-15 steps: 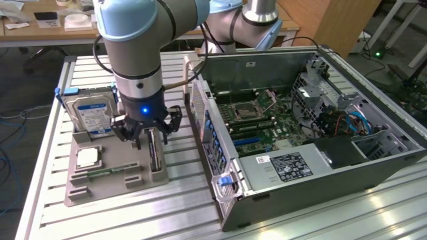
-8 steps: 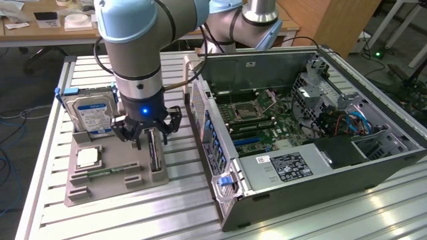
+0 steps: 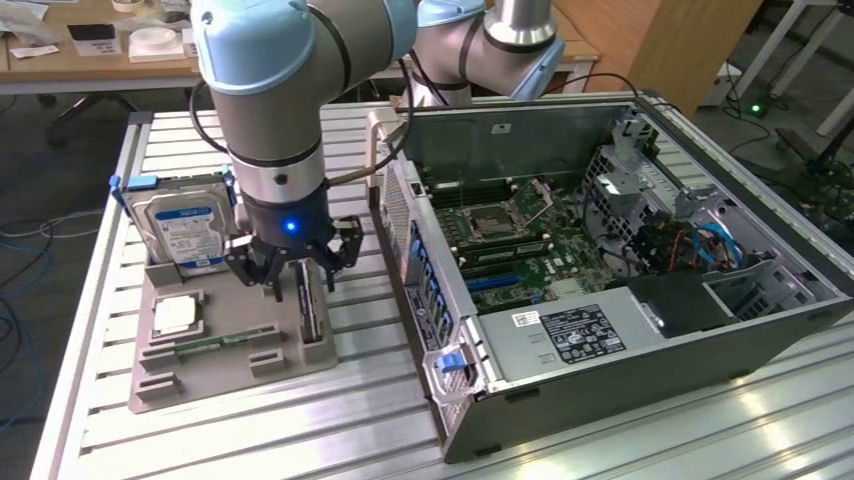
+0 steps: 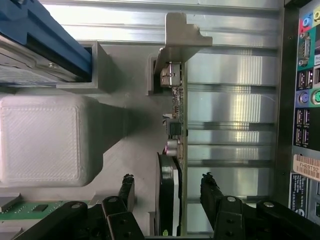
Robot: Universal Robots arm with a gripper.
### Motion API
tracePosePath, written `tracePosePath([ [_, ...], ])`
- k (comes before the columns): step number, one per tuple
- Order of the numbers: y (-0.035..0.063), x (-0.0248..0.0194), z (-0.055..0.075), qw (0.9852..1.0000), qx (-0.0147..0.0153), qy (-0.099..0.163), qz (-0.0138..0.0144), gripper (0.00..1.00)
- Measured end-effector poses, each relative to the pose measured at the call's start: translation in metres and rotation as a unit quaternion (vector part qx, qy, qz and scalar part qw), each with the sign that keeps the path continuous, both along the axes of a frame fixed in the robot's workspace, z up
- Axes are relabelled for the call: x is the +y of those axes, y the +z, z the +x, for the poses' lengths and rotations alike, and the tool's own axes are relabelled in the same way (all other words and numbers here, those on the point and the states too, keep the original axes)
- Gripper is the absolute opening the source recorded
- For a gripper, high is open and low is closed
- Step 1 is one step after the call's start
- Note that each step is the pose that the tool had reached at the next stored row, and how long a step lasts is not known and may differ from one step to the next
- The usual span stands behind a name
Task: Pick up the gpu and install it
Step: 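Pick up the gpu and move the gpu toward the slot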
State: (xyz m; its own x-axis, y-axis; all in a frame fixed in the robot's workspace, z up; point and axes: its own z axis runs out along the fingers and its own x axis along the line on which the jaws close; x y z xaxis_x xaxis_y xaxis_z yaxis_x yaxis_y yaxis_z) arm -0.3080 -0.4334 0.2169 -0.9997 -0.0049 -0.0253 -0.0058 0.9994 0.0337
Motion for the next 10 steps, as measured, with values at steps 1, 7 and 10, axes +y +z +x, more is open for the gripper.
tracePosePath([
  [1, -0.0006, 0.0009, 0.0, 1.0, 0.0, 0.0, 0.0, 0.65],
  [7, -0.005, 0.0032, -0.0005, 1.0, 0.0, 0.0, -0.0002, 0.65],
  [10, -0.0067, 0.0032, -0.0009, 1.0, -0.0001, 0.0, -0.0002, 0.65],
])
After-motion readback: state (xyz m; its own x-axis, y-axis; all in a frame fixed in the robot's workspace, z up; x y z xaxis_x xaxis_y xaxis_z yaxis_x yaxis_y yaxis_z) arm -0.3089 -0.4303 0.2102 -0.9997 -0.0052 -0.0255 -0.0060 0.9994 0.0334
